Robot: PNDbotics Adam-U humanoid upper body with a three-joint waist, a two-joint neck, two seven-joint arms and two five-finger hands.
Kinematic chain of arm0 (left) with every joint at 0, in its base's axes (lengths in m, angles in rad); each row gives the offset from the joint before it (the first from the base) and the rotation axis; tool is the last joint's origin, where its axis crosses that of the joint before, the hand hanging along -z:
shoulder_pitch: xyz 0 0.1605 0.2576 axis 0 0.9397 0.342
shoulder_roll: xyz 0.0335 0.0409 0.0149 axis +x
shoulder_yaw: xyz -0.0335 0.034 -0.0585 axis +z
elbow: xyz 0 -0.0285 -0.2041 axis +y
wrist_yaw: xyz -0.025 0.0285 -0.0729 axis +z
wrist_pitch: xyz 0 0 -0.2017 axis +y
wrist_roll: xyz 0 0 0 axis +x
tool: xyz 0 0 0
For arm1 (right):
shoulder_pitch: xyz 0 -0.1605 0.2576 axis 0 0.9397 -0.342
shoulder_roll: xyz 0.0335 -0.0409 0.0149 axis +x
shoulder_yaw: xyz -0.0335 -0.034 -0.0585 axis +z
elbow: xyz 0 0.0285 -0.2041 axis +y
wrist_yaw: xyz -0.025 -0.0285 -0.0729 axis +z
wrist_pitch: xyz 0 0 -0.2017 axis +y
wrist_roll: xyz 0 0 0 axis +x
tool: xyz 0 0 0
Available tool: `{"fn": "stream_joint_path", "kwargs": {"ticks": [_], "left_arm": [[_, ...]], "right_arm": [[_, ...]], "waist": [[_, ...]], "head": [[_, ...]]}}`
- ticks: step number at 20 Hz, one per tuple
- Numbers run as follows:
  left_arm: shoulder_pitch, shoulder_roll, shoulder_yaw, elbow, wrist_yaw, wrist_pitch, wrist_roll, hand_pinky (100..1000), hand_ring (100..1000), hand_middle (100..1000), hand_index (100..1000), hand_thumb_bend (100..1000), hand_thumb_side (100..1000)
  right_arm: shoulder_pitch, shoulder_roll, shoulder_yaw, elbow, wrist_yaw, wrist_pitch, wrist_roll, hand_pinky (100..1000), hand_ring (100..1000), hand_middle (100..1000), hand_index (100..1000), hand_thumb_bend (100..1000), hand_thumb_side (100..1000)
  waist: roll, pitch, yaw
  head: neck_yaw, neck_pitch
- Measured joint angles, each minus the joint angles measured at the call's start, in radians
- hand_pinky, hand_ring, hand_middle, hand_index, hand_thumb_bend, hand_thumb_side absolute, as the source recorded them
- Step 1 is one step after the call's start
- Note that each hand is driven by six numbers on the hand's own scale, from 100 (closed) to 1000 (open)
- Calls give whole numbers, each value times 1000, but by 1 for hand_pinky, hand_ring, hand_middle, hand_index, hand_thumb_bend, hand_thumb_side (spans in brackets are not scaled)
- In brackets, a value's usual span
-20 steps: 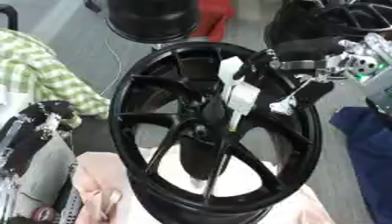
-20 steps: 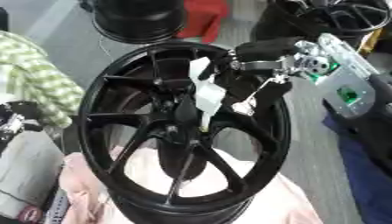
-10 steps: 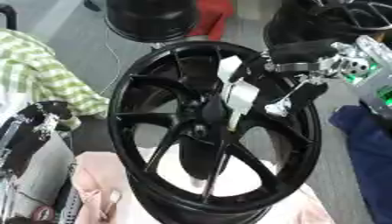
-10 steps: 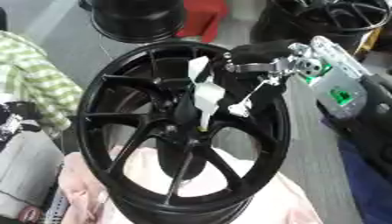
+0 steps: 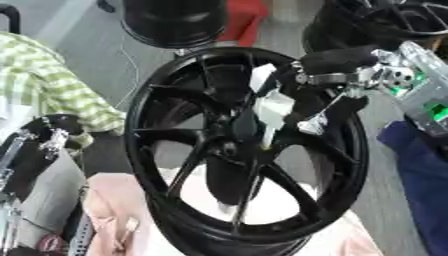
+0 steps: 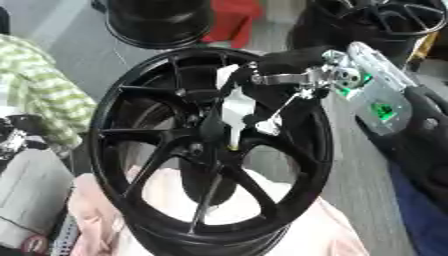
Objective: Pull the pin out of the wheel hub.
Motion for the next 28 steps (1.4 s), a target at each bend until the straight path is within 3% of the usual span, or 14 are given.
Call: {"fn": "stream_joint_path", "kwargs": {"ticks": [17, 20, 23, 28], "left_arm": [[0, 0, 0, 0, 0, -3, -6, 653, 735, 628, 734, 127, 535], [0, 0, 0, 0, 0, -2, -7, 653, 735, 628, 734, 127, 535], [0, 0, 0, -1, 0, -2, -9, 652, 735, 628, 734, 128, 536], [0, 0, 0, -3, 0, -2, -13, 652, 736, 628, 734, 128, 537]], "right_arm": [[1, 5, 5, 22, 5, 16, 16, 750, 691, 800, 896, 100, 224], [1, 5, 5, 27, 7, 17, 17, 753, 698, 801, 898, 100, 192], [1, 5, 5, 28, 10, 17, 17, 755, 702, 806, 903, 100, 100], [1, 5, 5, 31, 13, 16, 16, 756, 703, 809, 905, 100, 100]], "waist": [[0, 2, 3], [0, 2, 3], [0, 2, 3], [0, 2, 3]], "head": [[0, 0], [0, 0], [0, 0], [0, 0]]}}
